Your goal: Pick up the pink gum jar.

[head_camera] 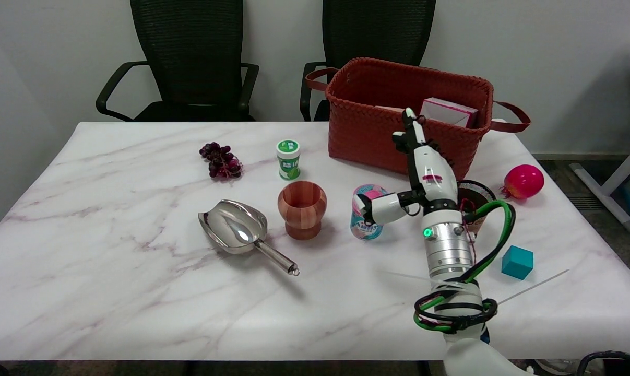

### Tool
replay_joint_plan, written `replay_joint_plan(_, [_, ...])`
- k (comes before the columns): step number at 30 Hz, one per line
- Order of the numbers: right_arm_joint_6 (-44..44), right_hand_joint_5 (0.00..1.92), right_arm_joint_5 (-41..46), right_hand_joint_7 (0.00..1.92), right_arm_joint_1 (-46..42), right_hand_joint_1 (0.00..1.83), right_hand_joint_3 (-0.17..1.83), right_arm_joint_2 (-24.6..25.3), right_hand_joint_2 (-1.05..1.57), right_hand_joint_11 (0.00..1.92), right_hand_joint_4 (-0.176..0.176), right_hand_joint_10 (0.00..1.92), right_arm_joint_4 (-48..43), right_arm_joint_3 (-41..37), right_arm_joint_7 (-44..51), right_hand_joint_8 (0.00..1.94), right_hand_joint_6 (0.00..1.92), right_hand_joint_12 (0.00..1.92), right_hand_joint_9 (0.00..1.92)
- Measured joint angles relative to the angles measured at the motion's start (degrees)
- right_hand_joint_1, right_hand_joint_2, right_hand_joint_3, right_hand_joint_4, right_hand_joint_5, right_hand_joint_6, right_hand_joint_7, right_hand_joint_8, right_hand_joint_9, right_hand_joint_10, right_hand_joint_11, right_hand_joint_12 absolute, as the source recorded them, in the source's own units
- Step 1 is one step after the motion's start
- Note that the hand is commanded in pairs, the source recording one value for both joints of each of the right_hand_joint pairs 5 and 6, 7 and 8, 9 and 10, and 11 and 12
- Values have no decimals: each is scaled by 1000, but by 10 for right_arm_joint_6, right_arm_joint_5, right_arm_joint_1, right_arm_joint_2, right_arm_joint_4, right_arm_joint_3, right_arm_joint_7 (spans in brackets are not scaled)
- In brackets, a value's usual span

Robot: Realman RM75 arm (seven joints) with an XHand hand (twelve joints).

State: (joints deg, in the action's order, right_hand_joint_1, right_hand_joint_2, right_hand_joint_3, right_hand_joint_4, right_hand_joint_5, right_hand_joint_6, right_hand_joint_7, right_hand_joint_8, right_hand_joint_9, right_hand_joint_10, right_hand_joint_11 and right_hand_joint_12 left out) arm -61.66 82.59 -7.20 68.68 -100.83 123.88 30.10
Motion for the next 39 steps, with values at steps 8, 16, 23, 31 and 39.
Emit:
replay_joint_plan(8, [-8, 0, 1, 70, -4, 1226, 1007, -1, -196, 1, 0, 91, 20, 7, -95, 70, 0, 1, 91])
replay_joint_plan(16, [-8, 0, 0, 0, -6, 1239, 943, -1, -218, 0, 0, 0, 44, 14, -201, 0, 0, 0, 0])
replay_joint_plan(23, [0, 0, -20, 0, -6, 1233, 908, -1, -128, 0, 0, 0, 76, 16, -315, 0, 0, 0, 0])
replay_joint_plan(31, [8, 0, -48, 0, -2, 1210, 941, -1, -65, 0, 0, 9, 128, 14, -433, 0, 0, 0, 9])
replay_joint_plan(39, [10, 0, -75, 0, 3, 1199, 942, 0, -35, 0, 0, 15, 182, 0, -529, 0, 0, 0, 15])
